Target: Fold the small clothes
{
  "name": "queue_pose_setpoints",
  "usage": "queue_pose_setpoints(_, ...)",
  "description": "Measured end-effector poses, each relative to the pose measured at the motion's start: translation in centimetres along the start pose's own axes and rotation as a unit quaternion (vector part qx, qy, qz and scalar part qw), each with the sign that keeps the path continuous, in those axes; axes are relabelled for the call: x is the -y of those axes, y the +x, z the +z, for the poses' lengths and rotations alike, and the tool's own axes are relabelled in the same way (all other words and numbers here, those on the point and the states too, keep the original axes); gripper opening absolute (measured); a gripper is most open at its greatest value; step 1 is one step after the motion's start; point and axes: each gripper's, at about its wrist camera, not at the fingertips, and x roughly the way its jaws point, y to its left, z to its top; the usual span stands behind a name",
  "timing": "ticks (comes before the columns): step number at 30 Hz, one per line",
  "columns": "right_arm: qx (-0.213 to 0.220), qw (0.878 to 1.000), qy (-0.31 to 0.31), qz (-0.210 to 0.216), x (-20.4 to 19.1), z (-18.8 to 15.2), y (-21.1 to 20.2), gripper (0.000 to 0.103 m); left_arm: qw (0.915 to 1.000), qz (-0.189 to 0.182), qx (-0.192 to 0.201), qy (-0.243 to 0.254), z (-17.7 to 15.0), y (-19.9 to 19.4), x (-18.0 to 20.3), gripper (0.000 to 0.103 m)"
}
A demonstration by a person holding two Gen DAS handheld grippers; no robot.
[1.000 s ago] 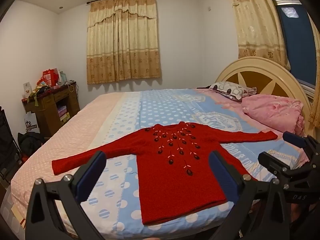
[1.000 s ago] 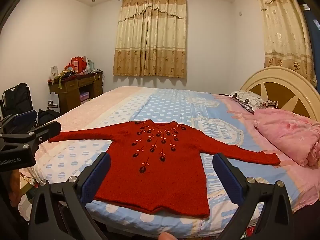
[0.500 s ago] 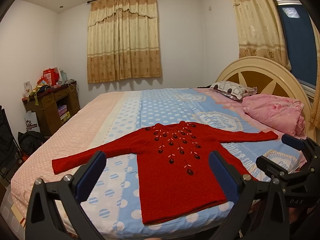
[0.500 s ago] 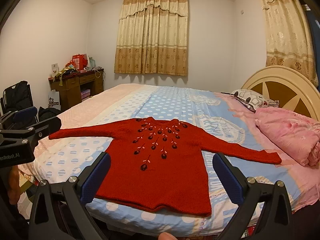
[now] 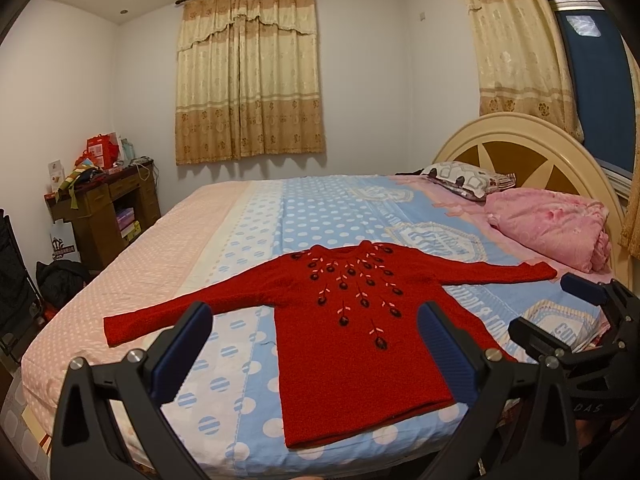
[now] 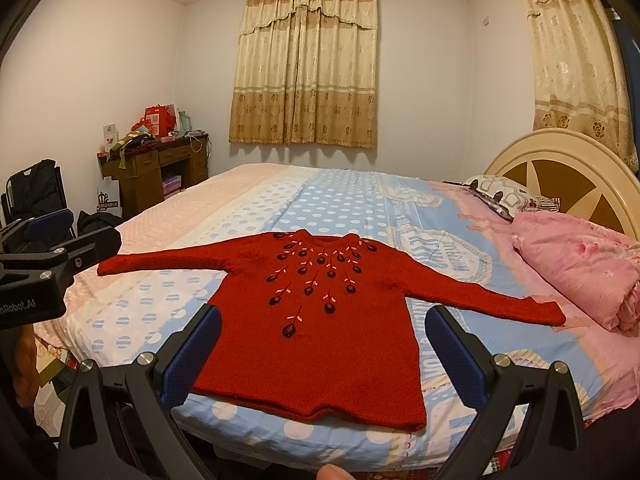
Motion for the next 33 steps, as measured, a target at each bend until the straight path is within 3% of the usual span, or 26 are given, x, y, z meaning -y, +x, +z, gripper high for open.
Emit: queue_pose_setpoints(33, -0.012, 1.000, 0.002, -0.001, 0.00, -0.05, 0.38, 0.102, 1.0000, 0.002, -0.005, -0.003, -0.80, 0.57, -0.30, 0.103)
